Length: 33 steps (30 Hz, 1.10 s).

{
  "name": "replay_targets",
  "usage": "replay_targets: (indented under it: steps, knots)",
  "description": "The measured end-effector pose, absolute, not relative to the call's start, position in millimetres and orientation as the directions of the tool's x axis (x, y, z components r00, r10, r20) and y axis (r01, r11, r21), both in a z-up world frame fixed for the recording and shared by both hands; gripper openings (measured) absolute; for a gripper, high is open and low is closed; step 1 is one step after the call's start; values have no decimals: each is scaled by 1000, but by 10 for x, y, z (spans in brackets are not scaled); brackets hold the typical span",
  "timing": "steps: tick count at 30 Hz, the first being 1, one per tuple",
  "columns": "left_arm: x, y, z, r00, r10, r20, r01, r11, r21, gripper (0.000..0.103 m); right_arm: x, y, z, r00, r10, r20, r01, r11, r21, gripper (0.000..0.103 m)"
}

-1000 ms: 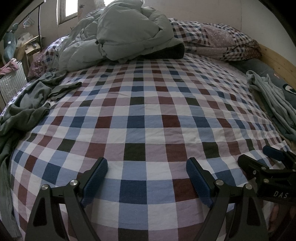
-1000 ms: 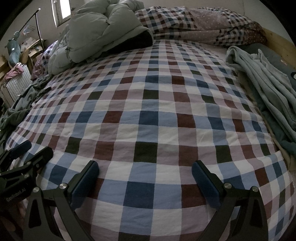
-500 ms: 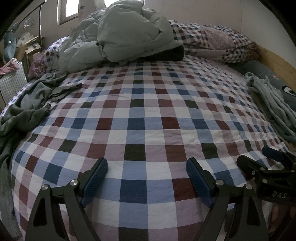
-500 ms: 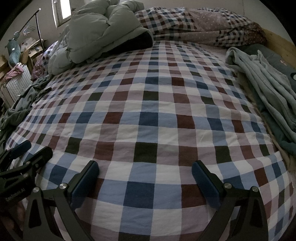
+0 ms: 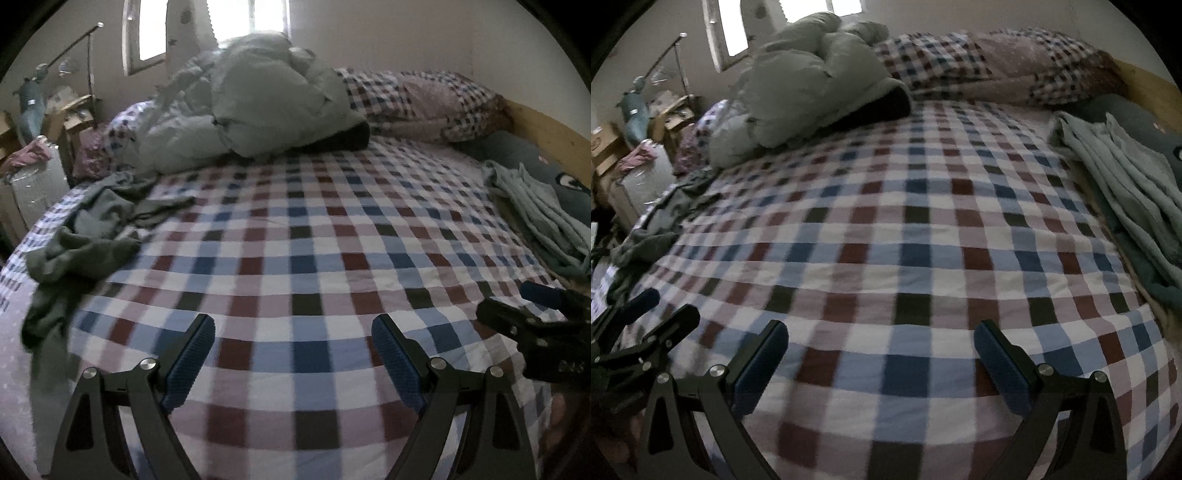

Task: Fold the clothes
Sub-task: 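Move the left tool to the grey-green garment and close on its edge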

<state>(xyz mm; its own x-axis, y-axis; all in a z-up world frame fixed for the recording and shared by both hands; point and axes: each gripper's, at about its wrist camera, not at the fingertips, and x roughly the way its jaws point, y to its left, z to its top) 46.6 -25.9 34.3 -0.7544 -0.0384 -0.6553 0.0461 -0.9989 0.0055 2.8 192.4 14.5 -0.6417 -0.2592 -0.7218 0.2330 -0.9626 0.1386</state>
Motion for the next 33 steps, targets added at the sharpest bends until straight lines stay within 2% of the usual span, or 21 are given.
replay_targets:
  steps: [10, 16, 21, 28, 33]
  knots:
    - [806, -767, 485, -778, -114, -617, 146, -989, -2, 90, 448, 1616, 521, -672, -378, -636, 407, -907, 109, 103]
    - [974, -1188, 525, -782, -183, -596, 223, -975, 8, 90, 597, 1400, 620, -660, -400, -636, 429, -896, 118, 103]
    - [1100, -1684, 574, -777, -225, -588, 313, -948, -50, 90, 631, 1071, 743, -652, -421, -631, 459, -881, 114, 103]
    - [1293, -2370, 518, -765, -272, -584, 422, -897, -135, 90, 648, 364, 926, -615, -528, -585, 550, -819, 162, 103]
    - [1407, -2721, 436, -771, -235, -592, 430, -878, -210, 90, 603, -194, 1001, -554, -609, -568, 626, -754, 198, 103]
